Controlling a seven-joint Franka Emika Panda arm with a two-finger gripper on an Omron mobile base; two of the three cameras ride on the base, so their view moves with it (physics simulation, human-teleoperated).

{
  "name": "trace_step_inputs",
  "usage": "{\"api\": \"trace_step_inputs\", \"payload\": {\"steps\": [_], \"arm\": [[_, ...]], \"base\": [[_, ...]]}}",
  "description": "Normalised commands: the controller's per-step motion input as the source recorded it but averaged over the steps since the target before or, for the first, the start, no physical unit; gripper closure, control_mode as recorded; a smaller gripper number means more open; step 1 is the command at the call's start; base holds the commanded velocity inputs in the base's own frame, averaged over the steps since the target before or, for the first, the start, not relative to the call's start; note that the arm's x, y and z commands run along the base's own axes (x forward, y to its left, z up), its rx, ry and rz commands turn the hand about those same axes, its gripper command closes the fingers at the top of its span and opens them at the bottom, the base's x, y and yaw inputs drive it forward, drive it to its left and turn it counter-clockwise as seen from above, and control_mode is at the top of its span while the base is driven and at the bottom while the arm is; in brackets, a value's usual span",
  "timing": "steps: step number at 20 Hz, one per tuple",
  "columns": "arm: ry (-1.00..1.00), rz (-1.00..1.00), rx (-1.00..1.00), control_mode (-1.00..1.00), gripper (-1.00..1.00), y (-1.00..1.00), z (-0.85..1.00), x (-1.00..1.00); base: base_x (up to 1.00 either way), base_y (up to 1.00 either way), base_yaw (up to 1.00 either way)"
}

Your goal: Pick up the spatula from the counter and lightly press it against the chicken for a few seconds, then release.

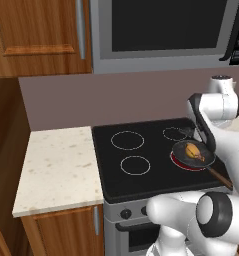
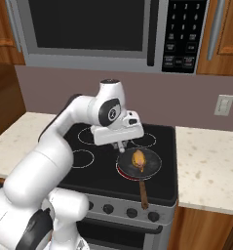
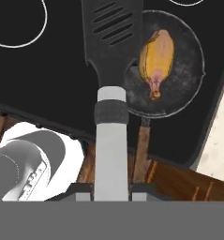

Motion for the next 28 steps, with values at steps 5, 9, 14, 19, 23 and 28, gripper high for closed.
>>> {"api": "trace_step_inputs", "payload": {"steps": [5,9,14,19,23,28], "arm": [[0.0,0.2,-0.05,-1.0,1.0,-0.39,0.01,-0.21],[0.04,0.24,0.0,-1.0,1.0,-0.46,0.0,-0.1],[0.06,0.24,0.0,-1.0,1.0,-0.22,0.0,0.0],[0.03,0.23,0.01,-1.0,1.0,-0.11,0.01,0.0],[0.0,0.21,0.0,-1.0,1.0,-0.16,-0.02,0.0],[0.0,0.17,-0.03,-1.0,1.0,-0.19,-0.1,0.0]], "base": [[0.0,0.0,0.0],[0.0,0.0,0.0],[0.0,0.0,0.0],[0.0,0.0,0.0],[0.0,0.0,0.0],[0.0,0.0,0.0]]}}
